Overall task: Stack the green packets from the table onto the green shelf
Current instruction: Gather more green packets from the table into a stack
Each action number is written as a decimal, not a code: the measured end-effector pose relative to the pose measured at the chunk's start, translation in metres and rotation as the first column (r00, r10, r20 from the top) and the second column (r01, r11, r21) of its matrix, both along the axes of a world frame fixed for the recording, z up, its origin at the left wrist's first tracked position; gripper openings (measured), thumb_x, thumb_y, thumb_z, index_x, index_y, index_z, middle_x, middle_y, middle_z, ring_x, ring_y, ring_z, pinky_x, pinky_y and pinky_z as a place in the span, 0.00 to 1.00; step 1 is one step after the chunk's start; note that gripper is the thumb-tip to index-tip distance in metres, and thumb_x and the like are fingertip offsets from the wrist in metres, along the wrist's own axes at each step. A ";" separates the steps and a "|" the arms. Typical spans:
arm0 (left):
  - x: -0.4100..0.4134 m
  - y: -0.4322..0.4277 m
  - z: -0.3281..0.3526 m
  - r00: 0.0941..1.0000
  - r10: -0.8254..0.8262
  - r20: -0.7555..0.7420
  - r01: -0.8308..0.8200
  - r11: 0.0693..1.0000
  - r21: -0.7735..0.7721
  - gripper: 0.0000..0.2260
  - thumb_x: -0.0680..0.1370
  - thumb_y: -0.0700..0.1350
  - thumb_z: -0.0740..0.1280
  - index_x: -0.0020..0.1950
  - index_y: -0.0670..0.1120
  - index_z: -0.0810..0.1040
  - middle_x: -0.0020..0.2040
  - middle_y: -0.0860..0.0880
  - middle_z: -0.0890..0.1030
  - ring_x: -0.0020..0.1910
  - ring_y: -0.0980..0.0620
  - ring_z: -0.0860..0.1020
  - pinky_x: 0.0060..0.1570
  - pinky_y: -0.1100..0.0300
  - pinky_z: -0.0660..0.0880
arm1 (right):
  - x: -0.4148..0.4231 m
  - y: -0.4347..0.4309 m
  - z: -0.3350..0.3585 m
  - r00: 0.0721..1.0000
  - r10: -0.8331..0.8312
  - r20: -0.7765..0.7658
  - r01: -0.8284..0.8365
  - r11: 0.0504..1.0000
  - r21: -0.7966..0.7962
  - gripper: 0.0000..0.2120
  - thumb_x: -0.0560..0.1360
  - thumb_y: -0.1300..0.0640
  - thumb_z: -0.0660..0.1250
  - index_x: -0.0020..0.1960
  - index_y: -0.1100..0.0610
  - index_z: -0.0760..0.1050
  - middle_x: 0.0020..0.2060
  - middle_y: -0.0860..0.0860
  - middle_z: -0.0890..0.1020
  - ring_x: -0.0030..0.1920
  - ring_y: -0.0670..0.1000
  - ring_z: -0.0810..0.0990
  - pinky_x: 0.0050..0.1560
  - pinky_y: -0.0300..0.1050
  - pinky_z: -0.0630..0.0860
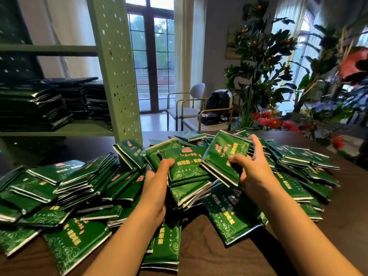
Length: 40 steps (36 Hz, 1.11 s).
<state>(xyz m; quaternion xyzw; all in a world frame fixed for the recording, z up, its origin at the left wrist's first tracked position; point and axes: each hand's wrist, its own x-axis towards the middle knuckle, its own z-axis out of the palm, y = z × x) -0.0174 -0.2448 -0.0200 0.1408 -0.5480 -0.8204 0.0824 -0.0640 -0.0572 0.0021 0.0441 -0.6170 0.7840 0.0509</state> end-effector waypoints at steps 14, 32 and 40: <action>-0.008 -0.002 -0.005 0.984 0.172 -0.038 -0.173 0.984 -0.038 0.13 0.75 0.52 0.69 0.50 0.47 0.69 0.53 0.44 0.77 0.57 0.43 0.77 0.63 0.43 0.73 | 0.000 -0.015 -0.012 0.983 0.057 0.176 -0.022 0.981 -0.194 0.18 0.73 0.68 0.68 0.59 0.57 0.68 0.36 0.54 0.76 0.23 0.44 0.69 0.25 0.38 0.73; 0.002 0.005 0.001 0.975 0.009 -0.222 -0.060 0.973 -0.223 0.43 0.61 0.69 0.74 0.70 0.53 0.65 0.60 0.53 0.80 0.60 0.50 0.79 0.66 0.44 0.72 | 0.012 -0.031 -0.020 0.959 0.200 0.203 -0.178 0.977 -0.122 0.10 0.72 0.63 0.71 0.53 0.58 0.76 0.40 0.51 0.84 0.41 0.49 0.81 0.42 0.42 0.76; 0.002 0.007 -0.002 0.967 -0.118 -0.224 0.056 0.963 -0.265 0.39 0.63 0.65 0.71 0.69 0.50 0.68 0.61 0.51 0.81 0.61 0.50 0.79 0.67 0.44 0.70 | 0.012 -0.028 -0.017 0.976 0.198 0.096 -0.186 0.975 -0.120 0.11 0.72 0.66 0.69 0.50 0.54 0.73 0.39 0.47 0.85 0.42 0.48 0.82 0.45 0.41 0.76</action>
